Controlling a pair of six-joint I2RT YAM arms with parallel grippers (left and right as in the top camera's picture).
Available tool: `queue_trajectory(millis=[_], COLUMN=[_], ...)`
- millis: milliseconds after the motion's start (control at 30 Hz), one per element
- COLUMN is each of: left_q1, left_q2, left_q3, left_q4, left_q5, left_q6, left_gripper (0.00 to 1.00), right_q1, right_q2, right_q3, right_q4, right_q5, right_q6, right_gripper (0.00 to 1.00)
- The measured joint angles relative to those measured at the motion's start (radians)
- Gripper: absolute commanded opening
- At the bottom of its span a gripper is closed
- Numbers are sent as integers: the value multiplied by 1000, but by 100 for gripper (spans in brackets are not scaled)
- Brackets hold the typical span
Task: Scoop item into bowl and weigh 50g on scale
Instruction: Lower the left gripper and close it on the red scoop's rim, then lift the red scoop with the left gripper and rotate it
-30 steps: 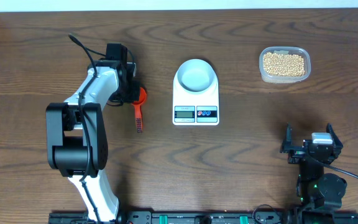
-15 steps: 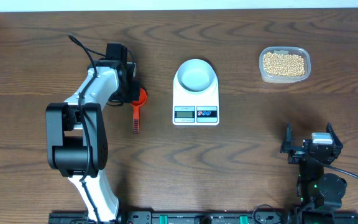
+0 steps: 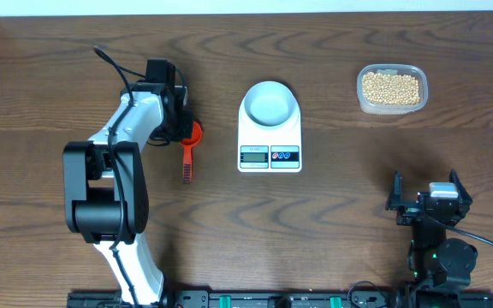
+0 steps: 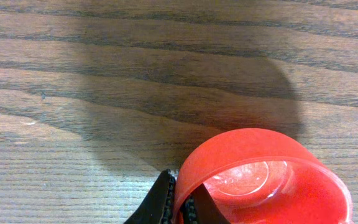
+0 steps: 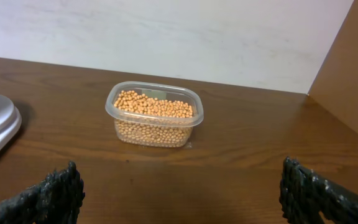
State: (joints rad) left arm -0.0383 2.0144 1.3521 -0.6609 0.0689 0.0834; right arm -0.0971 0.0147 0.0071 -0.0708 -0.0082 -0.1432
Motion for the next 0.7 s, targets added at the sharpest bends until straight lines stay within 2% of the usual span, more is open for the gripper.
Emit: queue_trajectory(millis=[267, 700], left_q1=[0, 0], left_q2=[-16, -162], left_q3=[-2, -3], left_q4=[-1, -26], left_q5=[0, 0], left_q6=[0, -11], left_gripper=[8, 7], right_q1=[0, 0], right_q2=[0, 0], right_q3=[0, 0], right_q4=[0, 0], right_q5=[0, 0], right_q6=[0, 0], right_gripper=[99, 99])
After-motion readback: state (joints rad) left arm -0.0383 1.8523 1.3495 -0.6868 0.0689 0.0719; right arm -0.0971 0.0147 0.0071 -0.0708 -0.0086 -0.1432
